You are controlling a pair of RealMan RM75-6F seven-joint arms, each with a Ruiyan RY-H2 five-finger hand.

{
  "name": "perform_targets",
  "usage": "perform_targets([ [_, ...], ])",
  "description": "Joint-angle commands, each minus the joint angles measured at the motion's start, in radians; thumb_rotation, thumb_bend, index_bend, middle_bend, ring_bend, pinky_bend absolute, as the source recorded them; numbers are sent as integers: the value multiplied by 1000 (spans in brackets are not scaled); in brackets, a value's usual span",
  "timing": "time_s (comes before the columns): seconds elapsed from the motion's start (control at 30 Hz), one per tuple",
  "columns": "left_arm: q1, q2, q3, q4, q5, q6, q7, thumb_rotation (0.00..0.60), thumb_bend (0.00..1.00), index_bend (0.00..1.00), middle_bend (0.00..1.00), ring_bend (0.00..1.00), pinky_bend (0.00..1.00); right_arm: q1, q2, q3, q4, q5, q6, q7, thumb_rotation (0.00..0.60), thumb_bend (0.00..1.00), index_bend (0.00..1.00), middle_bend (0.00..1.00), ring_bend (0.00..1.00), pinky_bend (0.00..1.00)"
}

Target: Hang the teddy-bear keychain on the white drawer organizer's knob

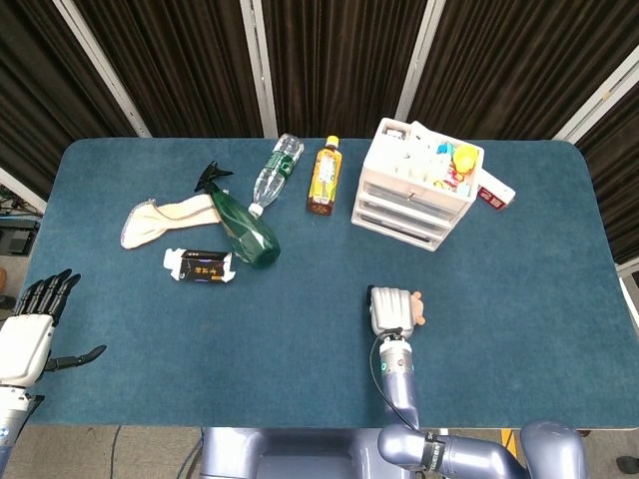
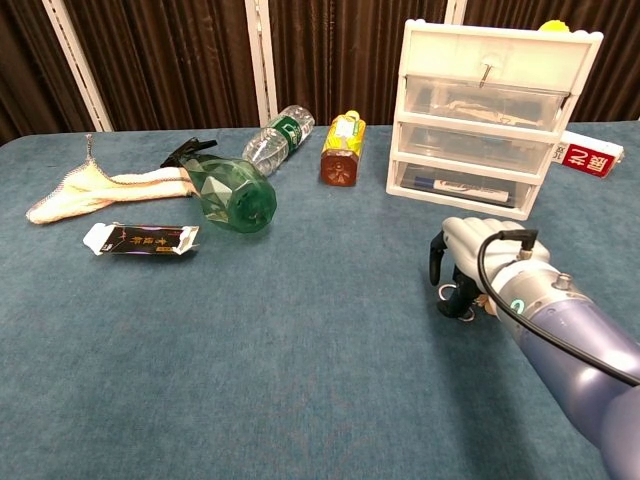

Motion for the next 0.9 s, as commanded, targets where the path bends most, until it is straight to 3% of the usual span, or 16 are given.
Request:
perform_targets([
  [0.03,0,0,-1,0,0,1,1,485,67,0,0,0,0,-2,4,-1,-11,0,6,-4,600,277,486,1000,1000,934],
  [0.9,-1,-2,-2,0,-1,2,2,484,66,0,0,0,0,-10,5,-12,5,41,-1,-19,600,277,493,1000,1000,934],
])
